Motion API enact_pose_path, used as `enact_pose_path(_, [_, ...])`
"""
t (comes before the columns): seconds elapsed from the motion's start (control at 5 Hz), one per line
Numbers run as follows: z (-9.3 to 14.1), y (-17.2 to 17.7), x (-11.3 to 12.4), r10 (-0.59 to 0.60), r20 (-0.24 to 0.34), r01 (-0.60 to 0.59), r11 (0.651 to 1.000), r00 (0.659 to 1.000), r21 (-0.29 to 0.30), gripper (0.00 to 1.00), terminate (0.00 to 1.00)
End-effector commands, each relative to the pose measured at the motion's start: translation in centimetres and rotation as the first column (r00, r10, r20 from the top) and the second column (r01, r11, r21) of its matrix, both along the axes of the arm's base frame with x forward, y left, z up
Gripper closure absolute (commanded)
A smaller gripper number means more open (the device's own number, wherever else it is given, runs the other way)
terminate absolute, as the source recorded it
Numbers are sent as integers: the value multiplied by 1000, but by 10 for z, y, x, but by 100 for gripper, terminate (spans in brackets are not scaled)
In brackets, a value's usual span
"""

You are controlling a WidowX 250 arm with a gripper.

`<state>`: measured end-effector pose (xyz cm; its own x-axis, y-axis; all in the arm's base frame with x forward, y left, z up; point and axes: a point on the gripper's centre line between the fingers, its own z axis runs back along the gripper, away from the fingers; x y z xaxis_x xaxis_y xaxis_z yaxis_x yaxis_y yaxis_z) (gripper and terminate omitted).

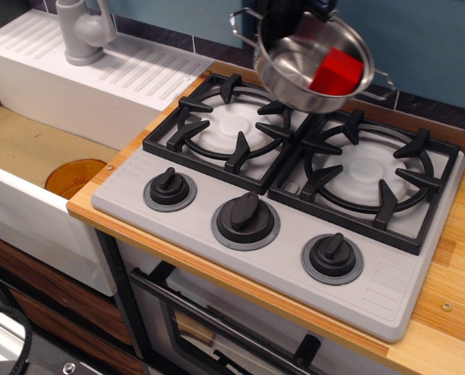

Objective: Put redcube in pan and put pan on stove

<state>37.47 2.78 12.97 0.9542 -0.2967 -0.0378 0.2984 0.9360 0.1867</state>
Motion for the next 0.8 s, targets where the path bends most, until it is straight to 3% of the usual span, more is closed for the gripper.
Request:
enact_pose_path(0.0, [8, 26, 19, -33, 101, 32, 999, 994, 6, 100, 0])
enact_pose_path(0.6, [-28, 56, 20, -39, 128, 41, 999, 991, -11, 100, 0])
